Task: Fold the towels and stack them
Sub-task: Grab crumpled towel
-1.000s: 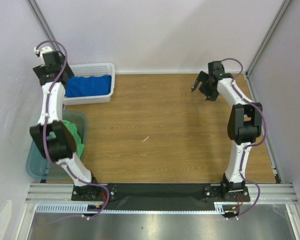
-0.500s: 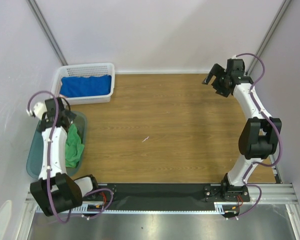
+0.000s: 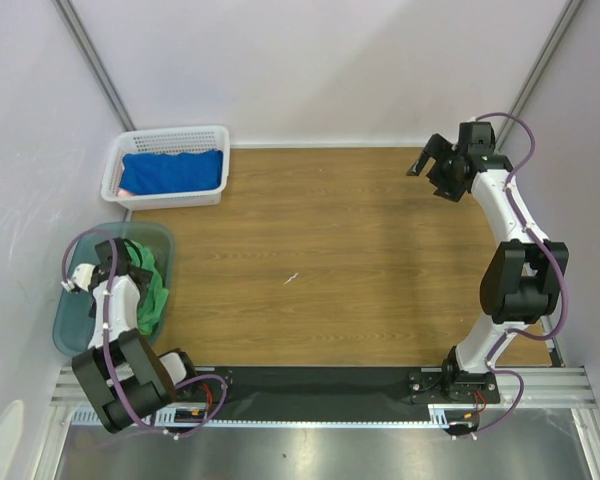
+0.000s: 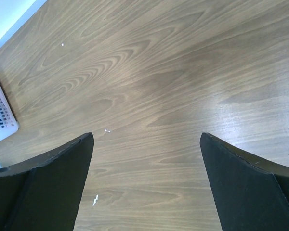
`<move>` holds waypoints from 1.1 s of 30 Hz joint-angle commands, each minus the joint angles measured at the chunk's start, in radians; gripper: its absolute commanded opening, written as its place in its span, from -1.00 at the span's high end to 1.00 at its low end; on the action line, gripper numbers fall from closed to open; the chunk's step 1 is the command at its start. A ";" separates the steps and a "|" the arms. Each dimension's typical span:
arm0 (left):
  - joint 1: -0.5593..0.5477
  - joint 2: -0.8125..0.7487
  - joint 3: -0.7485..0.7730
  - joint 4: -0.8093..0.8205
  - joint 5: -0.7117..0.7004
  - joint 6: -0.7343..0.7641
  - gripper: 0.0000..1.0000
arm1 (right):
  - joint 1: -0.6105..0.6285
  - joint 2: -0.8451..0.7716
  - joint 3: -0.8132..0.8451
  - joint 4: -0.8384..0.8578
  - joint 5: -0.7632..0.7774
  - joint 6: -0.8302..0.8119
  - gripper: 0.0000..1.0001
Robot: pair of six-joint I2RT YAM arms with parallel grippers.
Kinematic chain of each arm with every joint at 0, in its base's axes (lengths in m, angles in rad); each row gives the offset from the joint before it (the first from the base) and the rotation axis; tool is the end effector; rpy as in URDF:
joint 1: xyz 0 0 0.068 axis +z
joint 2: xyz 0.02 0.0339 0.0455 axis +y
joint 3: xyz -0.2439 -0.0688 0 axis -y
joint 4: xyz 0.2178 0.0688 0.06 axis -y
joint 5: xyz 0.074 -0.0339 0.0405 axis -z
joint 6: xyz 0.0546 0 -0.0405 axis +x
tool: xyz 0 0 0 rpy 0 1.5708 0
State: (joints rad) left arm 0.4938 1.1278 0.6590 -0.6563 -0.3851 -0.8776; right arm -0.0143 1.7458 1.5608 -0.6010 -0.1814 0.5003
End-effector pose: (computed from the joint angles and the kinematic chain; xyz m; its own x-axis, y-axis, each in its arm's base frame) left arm 0.1581 0.1084 0.1765 -0.0601 -0.8420 -0.5362 -0.9830 0.1434 -0.1150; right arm 0.3779 0.0044 0.2822 -0.6752 0.4815 -0.5588 0.2398 0.8597 0.4510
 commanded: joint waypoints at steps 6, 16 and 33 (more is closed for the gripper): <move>0.022 0.056 -0.059 0.188 0.051 0.012 -0.56 | 0.046 -0.081 0.051 -0.026 0.036 0.018 -1.00; 0.023 -0.090 0.049 0.075 0.003 0.034 0.99 | 0.083 -0.104 0.053 -0.037 0.066 0.029 -1.00; -0.471 -0.232 0.640 -0.037 0.029 0.247 0.99 | 0.074 -0.219 -0.044 -0.016 0.063 0.004 -0.99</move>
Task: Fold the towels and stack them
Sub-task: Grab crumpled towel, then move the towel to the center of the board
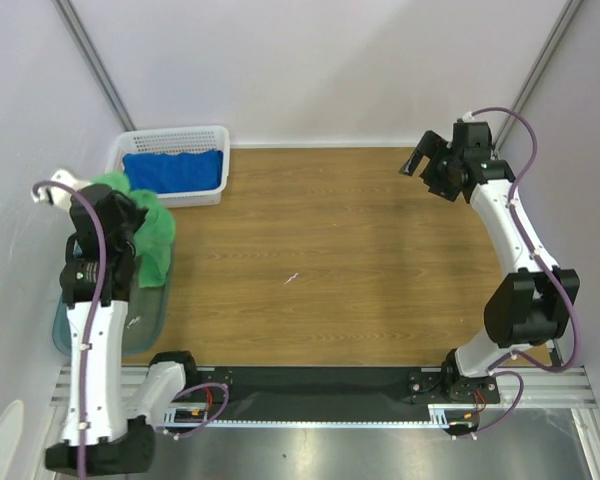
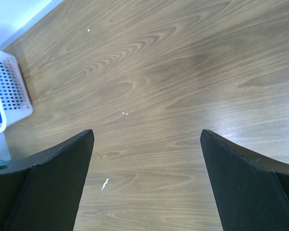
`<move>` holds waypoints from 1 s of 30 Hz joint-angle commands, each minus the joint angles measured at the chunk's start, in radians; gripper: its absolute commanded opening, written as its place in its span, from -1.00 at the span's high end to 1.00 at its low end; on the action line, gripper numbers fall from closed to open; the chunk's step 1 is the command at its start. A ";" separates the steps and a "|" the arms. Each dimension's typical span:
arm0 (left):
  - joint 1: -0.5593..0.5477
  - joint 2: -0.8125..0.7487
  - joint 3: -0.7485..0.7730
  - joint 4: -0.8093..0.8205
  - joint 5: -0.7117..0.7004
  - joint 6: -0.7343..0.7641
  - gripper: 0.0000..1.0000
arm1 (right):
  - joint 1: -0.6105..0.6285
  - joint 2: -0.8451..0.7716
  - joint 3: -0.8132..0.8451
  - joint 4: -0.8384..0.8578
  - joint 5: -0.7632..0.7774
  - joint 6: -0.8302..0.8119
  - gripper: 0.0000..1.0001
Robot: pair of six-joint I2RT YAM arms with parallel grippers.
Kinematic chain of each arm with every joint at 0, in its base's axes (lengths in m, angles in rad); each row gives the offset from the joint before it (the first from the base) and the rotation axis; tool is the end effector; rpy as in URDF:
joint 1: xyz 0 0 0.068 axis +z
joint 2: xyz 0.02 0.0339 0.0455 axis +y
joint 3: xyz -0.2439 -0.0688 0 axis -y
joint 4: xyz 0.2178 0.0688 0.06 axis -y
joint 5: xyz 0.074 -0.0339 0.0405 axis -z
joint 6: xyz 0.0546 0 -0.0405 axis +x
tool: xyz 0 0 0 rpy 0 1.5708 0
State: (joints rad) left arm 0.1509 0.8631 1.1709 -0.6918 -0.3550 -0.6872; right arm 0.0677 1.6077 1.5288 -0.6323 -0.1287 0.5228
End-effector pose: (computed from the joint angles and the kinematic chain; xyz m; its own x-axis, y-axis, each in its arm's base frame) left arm 0.1622 0.0439 0.3751 0.0052 -0.6009 -0.7993 -0.5902 0.6434 -0.4875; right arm 0.3467 0.0305 0.3162 -0.6462 0.4525 -0.6146 0.1830 0.8736 0.4509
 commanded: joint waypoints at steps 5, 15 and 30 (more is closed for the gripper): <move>-0.437 0.145 0.265 0.018 -0.021 0.052 0.99 | -0.060 -0.159 -0.111 -0.015 -0.002 0.020 -0.99; -0.915 0.539 0.675 0.054 -0.009 0.124 0.99 | -0.224 -0.439 -0.378 -0.019 0.003 0.042 -0.99; -0.949 0.640 0.312 0.188 0.163 -0.092 0.99 | -0.319 -0.528 -0.464 -0.098 -0.023 -0.003 -0.99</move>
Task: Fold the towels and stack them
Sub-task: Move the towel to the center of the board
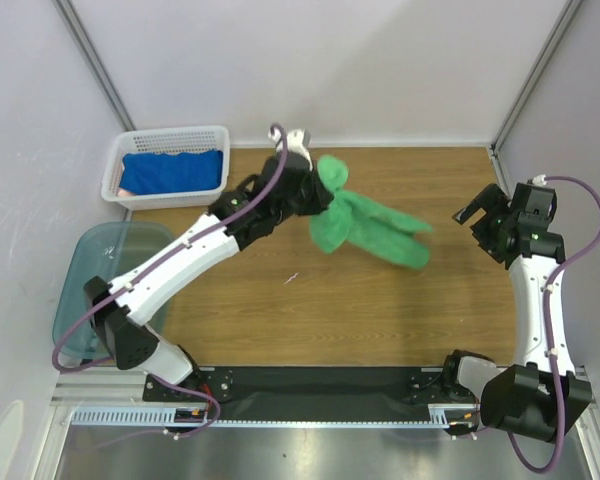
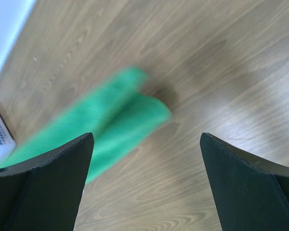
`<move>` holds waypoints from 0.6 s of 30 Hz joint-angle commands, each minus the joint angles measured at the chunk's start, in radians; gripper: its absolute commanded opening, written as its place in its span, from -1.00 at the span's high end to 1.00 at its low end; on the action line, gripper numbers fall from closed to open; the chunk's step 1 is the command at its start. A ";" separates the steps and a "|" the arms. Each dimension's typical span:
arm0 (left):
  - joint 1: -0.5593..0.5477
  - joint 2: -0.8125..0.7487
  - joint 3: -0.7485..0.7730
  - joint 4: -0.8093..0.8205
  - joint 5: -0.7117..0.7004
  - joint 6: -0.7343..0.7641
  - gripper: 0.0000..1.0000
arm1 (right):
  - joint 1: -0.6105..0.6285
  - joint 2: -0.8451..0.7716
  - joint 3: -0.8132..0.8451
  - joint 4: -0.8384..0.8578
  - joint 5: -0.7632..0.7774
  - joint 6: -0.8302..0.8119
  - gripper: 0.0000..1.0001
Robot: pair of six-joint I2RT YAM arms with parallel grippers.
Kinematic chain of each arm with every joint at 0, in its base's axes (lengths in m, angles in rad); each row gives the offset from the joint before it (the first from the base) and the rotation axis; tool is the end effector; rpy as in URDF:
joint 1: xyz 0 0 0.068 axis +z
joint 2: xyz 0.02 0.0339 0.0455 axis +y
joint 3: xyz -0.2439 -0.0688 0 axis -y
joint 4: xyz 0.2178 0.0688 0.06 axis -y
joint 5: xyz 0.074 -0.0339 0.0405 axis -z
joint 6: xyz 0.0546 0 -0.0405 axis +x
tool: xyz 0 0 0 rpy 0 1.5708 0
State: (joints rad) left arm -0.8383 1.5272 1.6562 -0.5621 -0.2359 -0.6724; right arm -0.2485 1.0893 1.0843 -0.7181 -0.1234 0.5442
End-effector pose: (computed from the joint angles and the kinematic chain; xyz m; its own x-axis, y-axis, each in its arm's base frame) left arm 0.2322 -0.2391 0.3914 -0.5815 -0.2591 -0.7712 0.2798 0.8264 -0.4886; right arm 0.2161 -0.0479 0.3038 -0.4687 0.6490 -0.5993 0.4644 0.7581 0.4579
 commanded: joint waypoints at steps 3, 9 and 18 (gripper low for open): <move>0.071 -0.035 -0.353 0.082 0.044 -0.165 0.99 | -0.003 0.000 -0.066 -0.003 -0.051 -0.024 -1.00; 0.119 -0.029 -0.558 0.010 -0.011 -0.245 0.88 | 0.028 0.041 -0.164 0.020 -0.094 -0.027 -0.99; 0.157 -0.134 -0.745 -0.027 -0.103 -0.210 -0.26 | 0.241 0.171 -0.192 0.175 -0.041 0.017 -0.96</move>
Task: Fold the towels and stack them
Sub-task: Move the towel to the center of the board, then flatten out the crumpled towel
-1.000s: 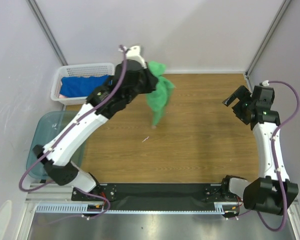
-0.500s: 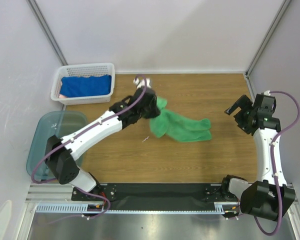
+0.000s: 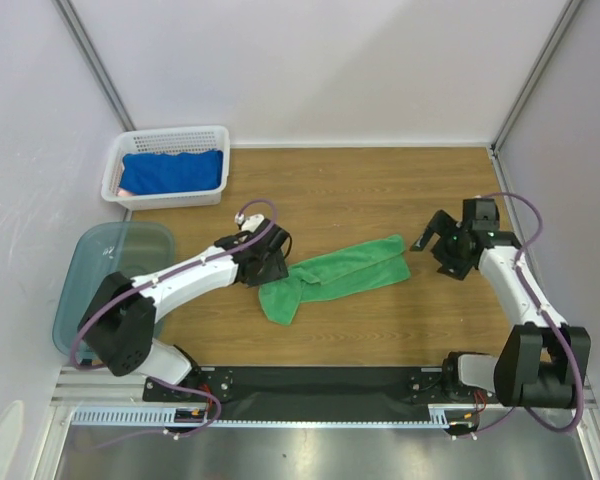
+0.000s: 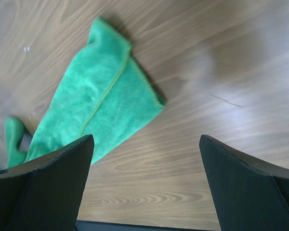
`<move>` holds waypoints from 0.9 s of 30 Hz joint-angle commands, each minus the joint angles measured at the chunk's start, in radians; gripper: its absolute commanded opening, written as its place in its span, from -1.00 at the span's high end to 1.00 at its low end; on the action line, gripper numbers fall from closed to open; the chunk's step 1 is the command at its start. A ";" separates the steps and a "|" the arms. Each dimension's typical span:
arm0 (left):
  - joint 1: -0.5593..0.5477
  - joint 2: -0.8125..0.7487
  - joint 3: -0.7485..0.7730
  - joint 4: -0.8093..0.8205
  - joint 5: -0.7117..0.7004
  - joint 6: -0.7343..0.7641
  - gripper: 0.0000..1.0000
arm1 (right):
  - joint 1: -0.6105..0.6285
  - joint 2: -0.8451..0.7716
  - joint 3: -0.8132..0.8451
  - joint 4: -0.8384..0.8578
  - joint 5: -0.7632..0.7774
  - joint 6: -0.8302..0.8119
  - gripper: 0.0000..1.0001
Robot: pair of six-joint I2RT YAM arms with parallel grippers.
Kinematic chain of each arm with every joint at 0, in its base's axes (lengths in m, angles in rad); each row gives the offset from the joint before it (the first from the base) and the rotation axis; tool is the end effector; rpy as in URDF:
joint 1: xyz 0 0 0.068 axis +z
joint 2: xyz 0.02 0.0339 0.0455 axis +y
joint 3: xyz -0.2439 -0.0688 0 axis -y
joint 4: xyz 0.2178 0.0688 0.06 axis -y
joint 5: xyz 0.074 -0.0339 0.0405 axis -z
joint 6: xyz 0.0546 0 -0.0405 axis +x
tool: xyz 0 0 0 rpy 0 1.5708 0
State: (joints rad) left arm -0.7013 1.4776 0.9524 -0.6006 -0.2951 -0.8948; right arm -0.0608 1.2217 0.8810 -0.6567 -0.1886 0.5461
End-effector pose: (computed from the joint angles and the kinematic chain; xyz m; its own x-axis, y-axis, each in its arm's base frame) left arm 0.2167 -0.1622 0.1851 -0.8384 -0.2689 -0.4741 -0.2115 0.9622 -0.1715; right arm 0.2313 -0.0038 0.2192 -0.7383 0.5560 -0.3818 0.3997 0.8166 0.4163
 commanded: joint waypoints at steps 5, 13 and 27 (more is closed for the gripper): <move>0.023 -0.135 -0.055 0.004 -0.055 0.095 -0.83 | 0.093 0.150 0.036 0.253 0.017 0.022 -0.83; 0.000 -0.229 -0.101 0.162 0.059 0.319 -0.81 | 0.102 0.326 0.108 0.339 0.026 0.018 -0.72; -0.017 0.111 0.203 -0.008 -0.273 0.237 -0.59 | 0.111 0.444 0.141 0.404 -0.009 0.026 -0.38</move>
State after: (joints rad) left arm -0.7414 1.5455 1.0603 -0.5934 -0.4896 -0.6304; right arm 0.0406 1.6482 0.9783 -0.3004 -0.1829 0.5648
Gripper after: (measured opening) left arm 0.802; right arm 0.690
